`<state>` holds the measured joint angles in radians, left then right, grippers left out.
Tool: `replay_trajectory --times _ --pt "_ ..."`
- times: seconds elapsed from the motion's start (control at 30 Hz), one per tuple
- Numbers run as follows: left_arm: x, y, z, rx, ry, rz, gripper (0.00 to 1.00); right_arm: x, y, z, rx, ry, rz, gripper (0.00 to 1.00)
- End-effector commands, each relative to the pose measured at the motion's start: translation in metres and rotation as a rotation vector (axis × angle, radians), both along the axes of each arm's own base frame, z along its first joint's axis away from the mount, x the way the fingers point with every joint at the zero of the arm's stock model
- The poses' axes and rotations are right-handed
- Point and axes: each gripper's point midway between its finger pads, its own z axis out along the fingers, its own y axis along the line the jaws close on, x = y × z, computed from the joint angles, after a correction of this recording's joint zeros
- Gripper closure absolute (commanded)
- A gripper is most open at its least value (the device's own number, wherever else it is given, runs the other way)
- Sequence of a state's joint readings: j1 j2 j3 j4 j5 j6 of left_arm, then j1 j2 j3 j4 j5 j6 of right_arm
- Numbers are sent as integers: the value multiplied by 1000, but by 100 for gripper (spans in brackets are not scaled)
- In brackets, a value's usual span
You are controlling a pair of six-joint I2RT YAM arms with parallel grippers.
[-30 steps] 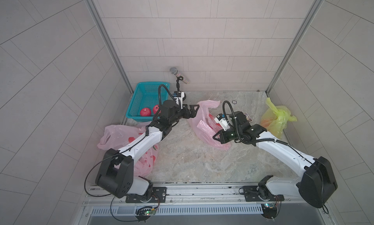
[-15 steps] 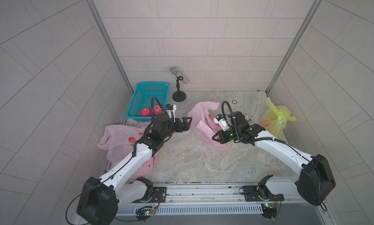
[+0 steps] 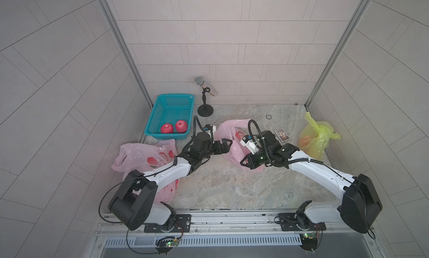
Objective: Untie the knot of a plastic bag & take out the apple
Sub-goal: Adjust the plastic bag at the center of the board.
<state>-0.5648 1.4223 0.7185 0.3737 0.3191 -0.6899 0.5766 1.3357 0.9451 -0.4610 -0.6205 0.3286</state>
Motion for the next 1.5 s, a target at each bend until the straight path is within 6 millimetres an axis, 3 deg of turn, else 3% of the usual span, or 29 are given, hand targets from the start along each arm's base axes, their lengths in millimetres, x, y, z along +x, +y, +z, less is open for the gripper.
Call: replay_trajectory --times 0.0,0.2,0.27,0.43,0.57,0.67,0.73,0.8,0.9,1.03,1.23,1.47 --pt "7 -9 29 -141 -45 1 1 -2 -1 -5 -38 1 28 88" --pt "-5 7 41 -133 -103 30 2 0 -1 -5 -51 0 27 88" --pt "-3 3 36 -112 -84 7 3 0 0 -5 -48 1 30 88" --pt "4 -19 11 -90 15 -66 27 4 1 -1 -50 -11 24 87" --pt "6 -26 -6 -78 64 -89 37 9 1 7 -54 -31 21 83" --pt "4 -26 -11 -60 72 -100 61 11 0 13 -55 -42 13 66" --pt "3 -25 -15 -54 84 -102 80 14 -3 20 -62 -49 -2 46" --pt "2 -24 -16 -53 87 -101 88 22 -12 26 -68 -56 -54 30" --pt "0 -26 -10 -70 69 -115 94 38 -27 36 -69 -78 -127 12" --pt "-4 -30 -4 -98 47 -149 99 59 -30 33 -119 -100 -141 3" --pt "-4 -36 -4 -148 43 -170 100 90 -19 17 -153 -143 -137 0" --pt "-1 -39 -1 -170 46 -191 100 108 -16 -2 -273 -233 -137 0"
